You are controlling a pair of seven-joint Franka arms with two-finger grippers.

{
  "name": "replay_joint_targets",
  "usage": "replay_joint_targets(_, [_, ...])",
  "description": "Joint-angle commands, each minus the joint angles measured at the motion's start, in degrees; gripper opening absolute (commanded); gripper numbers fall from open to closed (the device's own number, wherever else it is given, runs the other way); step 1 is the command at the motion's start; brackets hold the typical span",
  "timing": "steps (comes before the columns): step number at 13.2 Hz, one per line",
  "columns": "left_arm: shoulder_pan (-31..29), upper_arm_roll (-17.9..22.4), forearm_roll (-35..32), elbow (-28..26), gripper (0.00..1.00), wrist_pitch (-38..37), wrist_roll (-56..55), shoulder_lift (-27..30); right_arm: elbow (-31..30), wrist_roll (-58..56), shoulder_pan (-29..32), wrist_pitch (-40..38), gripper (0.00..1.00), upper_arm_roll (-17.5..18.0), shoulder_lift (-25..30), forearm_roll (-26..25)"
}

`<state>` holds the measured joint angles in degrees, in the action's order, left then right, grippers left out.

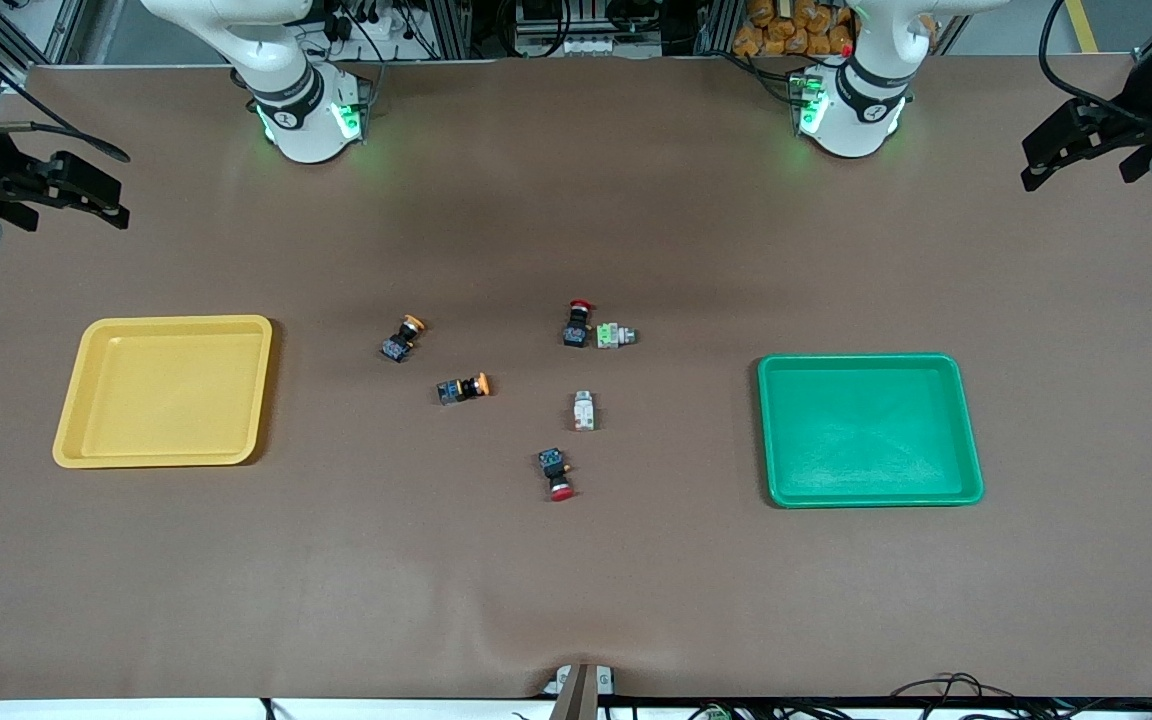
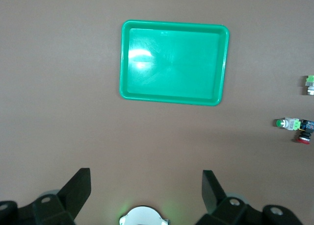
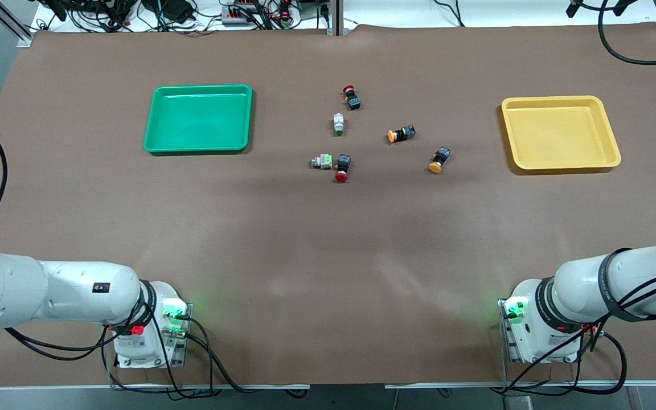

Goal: Place green and yellow buttons in trays
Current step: 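Move the left gripper toward the green-capped white switch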

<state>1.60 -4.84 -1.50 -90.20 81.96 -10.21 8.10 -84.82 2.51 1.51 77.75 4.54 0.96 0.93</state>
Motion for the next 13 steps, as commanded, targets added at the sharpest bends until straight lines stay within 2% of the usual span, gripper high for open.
replay_joint_targets(1, [-0.1,0.3,0.4,1.5,1.00,-0.5,0.9,-1.2,-0.3,0.4,0.7,-0.3,1.00,0.3,0.4,0.7])
replay_joint_targets(4, [-0.2,0.3,0.0,1.9,1.00,-0.5,2.3,-2.0,-0.3,0.4,0.5,-0.2,1.00,0.3,0.4,0.7])
replay_joint_targets(6, [0.1,0.1,0.1,4.8,1.00,-1.3,2.3,-4.2,-0.3,0.4,0.6,-0.1,1.00,0.3,0.4,0.7])
replay_joint_targets(10, [1.0,-0.4,0.6,4.6,1.00,-1.3,1.7,-6.2,-0.1,0.4,0.9,0.3,1.00,0.3,0.4,0.7])
replay_joint_targets(13, [2.3,-5.1,0.6,4.8,1.00,1.4,-0.6,-13.5,0.0,0.3,1.2,0.4,1.00,0.3,0.3,0.7])
